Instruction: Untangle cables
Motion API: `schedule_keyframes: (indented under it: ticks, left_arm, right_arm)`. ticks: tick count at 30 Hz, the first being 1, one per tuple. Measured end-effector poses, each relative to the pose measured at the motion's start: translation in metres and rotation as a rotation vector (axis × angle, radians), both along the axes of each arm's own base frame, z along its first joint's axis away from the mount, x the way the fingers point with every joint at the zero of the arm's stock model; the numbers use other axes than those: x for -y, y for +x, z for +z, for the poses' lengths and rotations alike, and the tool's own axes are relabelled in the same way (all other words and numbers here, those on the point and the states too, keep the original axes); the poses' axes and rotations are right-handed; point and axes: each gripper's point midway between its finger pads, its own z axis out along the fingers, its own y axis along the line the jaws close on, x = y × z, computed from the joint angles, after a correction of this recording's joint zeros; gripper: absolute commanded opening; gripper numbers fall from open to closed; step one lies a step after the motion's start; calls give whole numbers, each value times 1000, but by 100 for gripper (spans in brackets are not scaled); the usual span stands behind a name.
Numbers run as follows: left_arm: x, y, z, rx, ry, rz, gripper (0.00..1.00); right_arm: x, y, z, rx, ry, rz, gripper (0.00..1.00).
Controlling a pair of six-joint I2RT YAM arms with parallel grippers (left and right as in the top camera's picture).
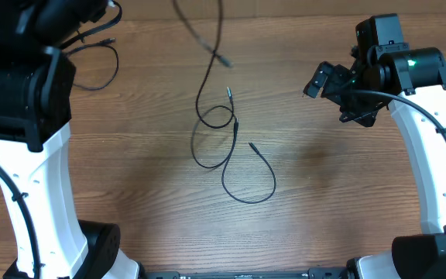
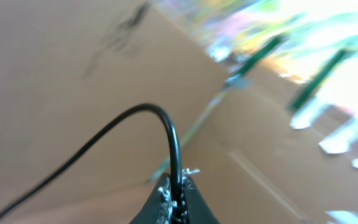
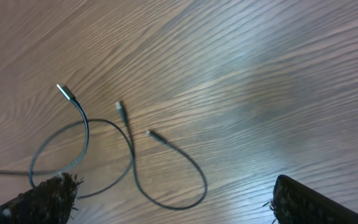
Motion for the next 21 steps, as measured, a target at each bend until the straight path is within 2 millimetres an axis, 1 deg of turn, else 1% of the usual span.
schedule_keyframes:
  ticks: [2, 3, 4, 8, 10, 12, 14, 16, 19, 21]
  left_arm:
    - [4, -9, 18, 46, -47, -47, 4]
    - [7, -17, 31, 81, -79, -80, 4]
    - [9, -21, 36, 92, -96, -98, 4]
    - [22, -48, 70, 220, -164, -193, 4]
    - [28, -61, 82, 272, -188, -229, 4]
    - [32, -68, 86, 282, -198, -248, 4]
    - [33, -68, 80, 243, -193, -249, 4]
    - [34, -57, 63, 150, -170, -220, 4]
    - [30, -30, 17, -65, -123, -115, 4]
    - [24, -13, -9, -167, -101, -35, 4]
  right_arm:
    - [-3, -1, 0, -4, 14, 9, 100]
    - [-4, -1, 1, -4, 20, 15, 100]
    - [-4, -2, 1, -4, 23, 17, 100]
    - [-8, -2, 1, -4, 42, 33, 100]
    - [-12, -2, 2, 4, 53, 63, 100]
    - [-16, -3, 4, 11, 69, 106, 100]
    - [-20, -4, 5, 15, 82, 135, 100]
    - [-23, -6, 5, 13, 99, 159, 100]
    - [-36, -10, 9, 22, 158, 232, 100]
    - [-43, -13, 12, 29, 194, 277, 100]
